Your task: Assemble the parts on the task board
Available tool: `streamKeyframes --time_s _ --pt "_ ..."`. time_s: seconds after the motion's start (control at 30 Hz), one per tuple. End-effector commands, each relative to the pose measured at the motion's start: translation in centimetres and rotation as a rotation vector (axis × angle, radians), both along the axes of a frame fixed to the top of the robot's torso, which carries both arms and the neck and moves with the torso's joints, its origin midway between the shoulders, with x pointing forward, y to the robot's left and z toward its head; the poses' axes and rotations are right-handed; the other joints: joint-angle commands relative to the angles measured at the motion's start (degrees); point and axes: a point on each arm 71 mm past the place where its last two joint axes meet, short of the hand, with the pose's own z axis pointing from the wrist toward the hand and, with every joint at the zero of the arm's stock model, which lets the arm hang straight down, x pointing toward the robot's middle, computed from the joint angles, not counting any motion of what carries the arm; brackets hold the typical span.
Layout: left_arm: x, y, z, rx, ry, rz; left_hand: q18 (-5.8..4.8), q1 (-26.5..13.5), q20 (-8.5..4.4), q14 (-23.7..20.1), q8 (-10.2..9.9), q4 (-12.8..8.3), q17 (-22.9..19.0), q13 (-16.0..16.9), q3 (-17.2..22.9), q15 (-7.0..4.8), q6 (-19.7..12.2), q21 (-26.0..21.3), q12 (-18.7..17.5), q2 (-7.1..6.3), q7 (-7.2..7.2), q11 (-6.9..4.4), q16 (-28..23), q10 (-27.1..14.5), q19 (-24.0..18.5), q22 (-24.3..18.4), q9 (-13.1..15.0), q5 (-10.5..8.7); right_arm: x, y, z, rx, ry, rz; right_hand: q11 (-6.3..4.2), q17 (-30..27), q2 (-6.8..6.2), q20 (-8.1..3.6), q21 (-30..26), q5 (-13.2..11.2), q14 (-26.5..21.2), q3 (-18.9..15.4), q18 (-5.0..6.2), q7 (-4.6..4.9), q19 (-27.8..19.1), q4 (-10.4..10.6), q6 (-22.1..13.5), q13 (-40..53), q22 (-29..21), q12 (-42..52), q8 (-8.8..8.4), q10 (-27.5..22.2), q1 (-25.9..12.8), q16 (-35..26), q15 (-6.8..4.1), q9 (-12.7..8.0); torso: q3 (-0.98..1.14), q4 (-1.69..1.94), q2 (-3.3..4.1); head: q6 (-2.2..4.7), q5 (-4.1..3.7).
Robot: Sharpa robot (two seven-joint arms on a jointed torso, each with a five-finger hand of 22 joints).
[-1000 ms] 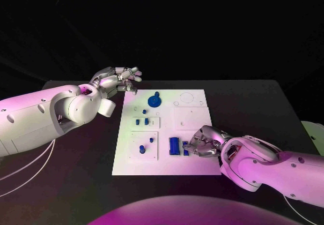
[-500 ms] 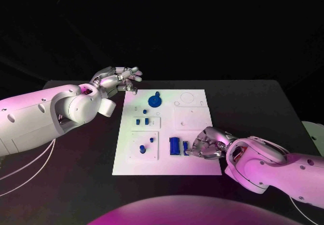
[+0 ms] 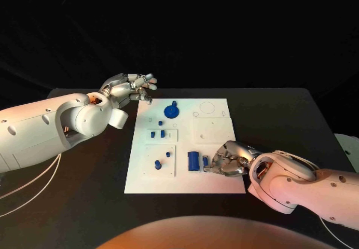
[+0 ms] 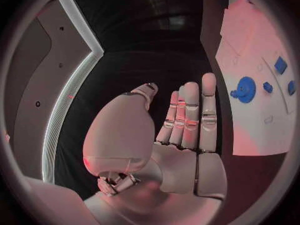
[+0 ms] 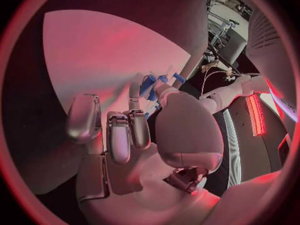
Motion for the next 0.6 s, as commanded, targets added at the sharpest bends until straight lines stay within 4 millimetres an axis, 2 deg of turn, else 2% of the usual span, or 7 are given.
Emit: streamKeyframes --time_s 0.03,0.37,0.6 --pt "-0.04 -0.23 0.1 -0.009 -0.004 -0.014 0.53 -0.1 0.01 -0.32 0.28 0.09 -0.06 0.01 -0.3 -0.11 -0.38 -0.3 0.3 0.57 -0.1 0.04 0.24 -0.46 0.28 -0.05 0.07 -0.22 -0.05 0.17 -0.22 -0.016 0.01 0.026 0.45 15.1 0.42 0.07 -0.06 -0.16 5.97 -0.32 -0.02 0.15 0.15 -0.09 0.38 9.36 8.63 0.0 -0.39 2.49 0.16 0.36 0.46 -0.09 -0.03 0.01 -0.02 -0.01 0.02" --pt "-0.04 -0.22 0.08 -0.008 -0.003 -0.015 0.53 -0.09 0.01 -0.33 0.38 0.14 -0.13 0.01 -0.37 -0.11 -0.44 -0.4 0.41 0.73 -0.1 0.05 0.3 -0.53 0.33 -0.04 0.06 -0.2 0.37 0.19 -0.35 -0.013 -0.007 0.009 0.43 15.1 1.46 0.06 0.15 -0.08 5.97 -0.42 -0.05 0.14 0.21 0.04 0.55 9.43 8.68 0.08 -0.45 2.54 0.22 0.36 0.44 -0.17 0.02 0.02 -0.04 0.1 0.07" --pt "-0.04 -0.25 0.07 -0.009 -0.002 -0.017 0.53 -0.15 0.02 -0.34 0.4 0.21 -0.14 0.01 -0.37 -0.1 -0.45 -0.42 0.44 0.86 -0.09 0.05 0.31 -0.55 0.35 -0.03 0.05 -0.2 0.65 0.12 -0.5 -0.015 -0.011 0.006 0.43 15.1 1.6 0.06 0.16 -0.07 5.97 -0.43 -0.05 0.14 0.22 0.04 0.58 9.47 8.68 0.13 -0.46 2.56 0.16 0.36 0.44 -0.18 -0.01 -0.03 -0.05 0.08 0.1"
